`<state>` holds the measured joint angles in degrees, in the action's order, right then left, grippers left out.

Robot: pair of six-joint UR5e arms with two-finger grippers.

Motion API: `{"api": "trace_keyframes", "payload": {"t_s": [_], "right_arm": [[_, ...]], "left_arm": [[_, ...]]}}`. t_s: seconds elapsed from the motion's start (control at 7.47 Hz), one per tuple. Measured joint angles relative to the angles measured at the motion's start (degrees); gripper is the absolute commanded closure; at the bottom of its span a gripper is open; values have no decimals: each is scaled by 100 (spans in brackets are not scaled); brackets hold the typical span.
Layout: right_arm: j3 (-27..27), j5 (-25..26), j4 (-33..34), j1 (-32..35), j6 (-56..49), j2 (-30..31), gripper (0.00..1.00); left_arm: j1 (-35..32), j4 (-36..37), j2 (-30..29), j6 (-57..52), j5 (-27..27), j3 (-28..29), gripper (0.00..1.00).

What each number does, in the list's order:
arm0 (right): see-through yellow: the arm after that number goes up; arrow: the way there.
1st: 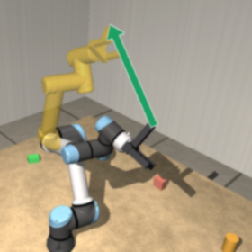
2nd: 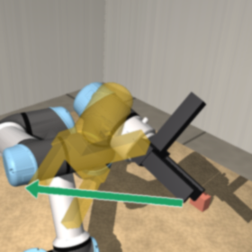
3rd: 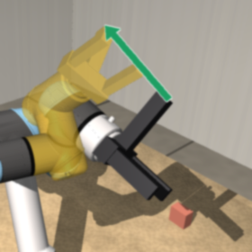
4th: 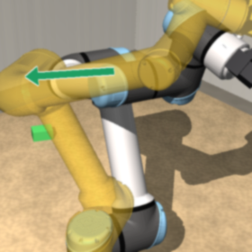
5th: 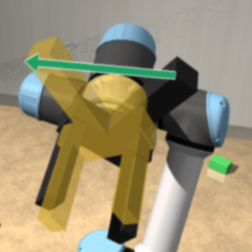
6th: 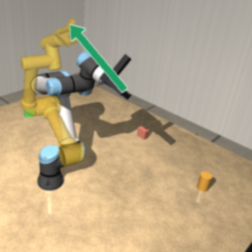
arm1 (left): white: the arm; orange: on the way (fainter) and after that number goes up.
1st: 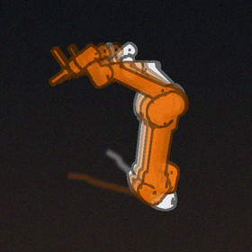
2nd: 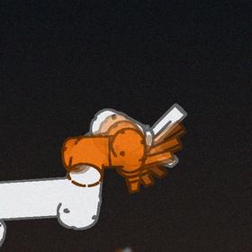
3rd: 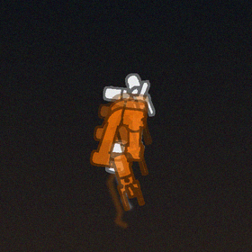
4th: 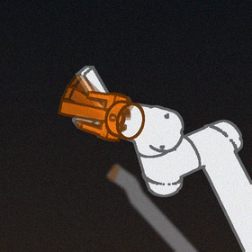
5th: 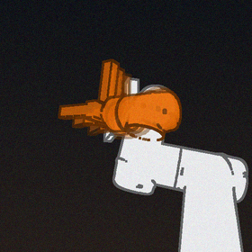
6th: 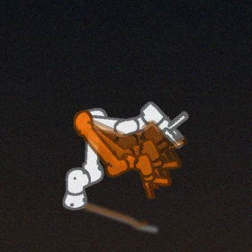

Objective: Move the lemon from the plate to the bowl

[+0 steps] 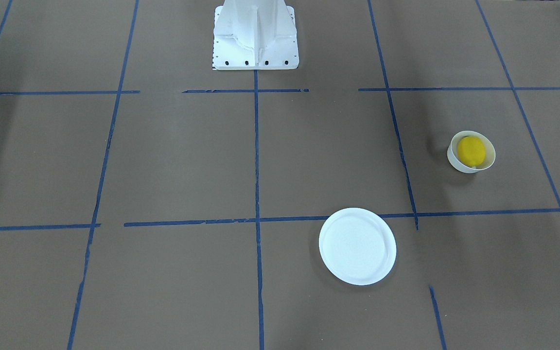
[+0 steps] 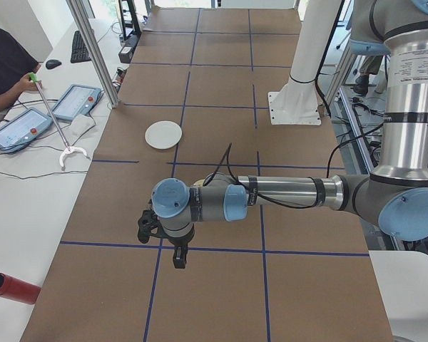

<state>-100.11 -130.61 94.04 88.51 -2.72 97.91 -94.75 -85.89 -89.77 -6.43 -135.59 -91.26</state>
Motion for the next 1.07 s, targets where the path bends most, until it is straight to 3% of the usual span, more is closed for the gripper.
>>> {"api": "trace_keyframes", "payload": {"t_s": [1.07], "right_arm": [[0, 0, 0, 0, 0, 0, 0]], "left_arm": [[42, 19, 21, -17, 69, -47, 0]]}}
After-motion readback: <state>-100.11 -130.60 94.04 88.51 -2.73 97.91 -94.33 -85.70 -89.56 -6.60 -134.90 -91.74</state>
